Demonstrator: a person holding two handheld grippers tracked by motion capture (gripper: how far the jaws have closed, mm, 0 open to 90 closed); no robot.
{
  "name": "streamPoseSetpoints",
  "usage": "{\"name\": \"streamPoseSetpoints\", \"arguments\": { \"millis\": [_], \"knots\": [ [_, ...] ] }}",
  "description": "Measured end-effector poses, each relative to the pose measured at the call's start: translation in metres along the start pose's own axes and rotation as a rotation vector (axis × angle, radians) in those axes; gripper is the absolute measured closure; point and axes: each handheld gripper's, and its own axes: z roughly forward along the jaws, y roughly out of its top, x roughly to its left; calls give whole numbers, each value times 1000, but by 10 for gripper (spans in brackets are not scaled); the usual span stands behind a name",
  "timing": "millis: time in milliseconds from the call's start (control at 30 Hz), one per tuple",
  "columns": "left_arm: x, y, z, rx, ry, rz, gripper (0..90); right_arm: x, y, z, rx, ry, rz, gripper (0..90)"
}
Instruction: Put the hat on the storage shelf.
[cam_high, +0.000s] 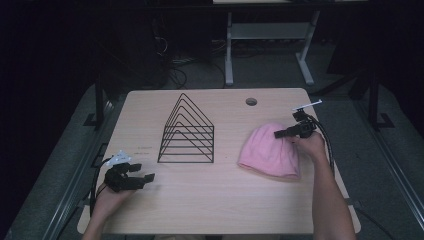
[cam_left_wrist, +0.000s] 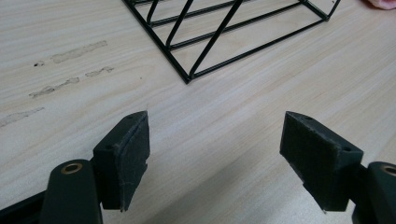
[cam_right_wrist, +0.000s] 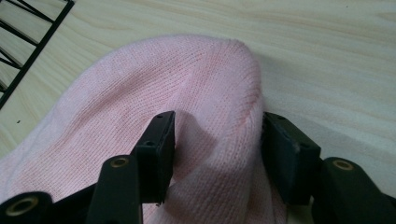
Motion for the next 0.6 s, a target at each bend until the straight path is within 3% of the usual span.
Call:
{"name": "streamPoseSetpoints", "arguments": {
  "millis": [133,433,600],
  "knots": [
    [1,-1,-2,-1,3,-3,240,-3,0,-2,-12,5,19,413],
    [1,0,1,8,1,3,240,-5,-1,-3,-10,14,44,427],
    [0,0,1,14,-1,5,240,-4,-4,0,-8,24,25,590]
  ]
}}
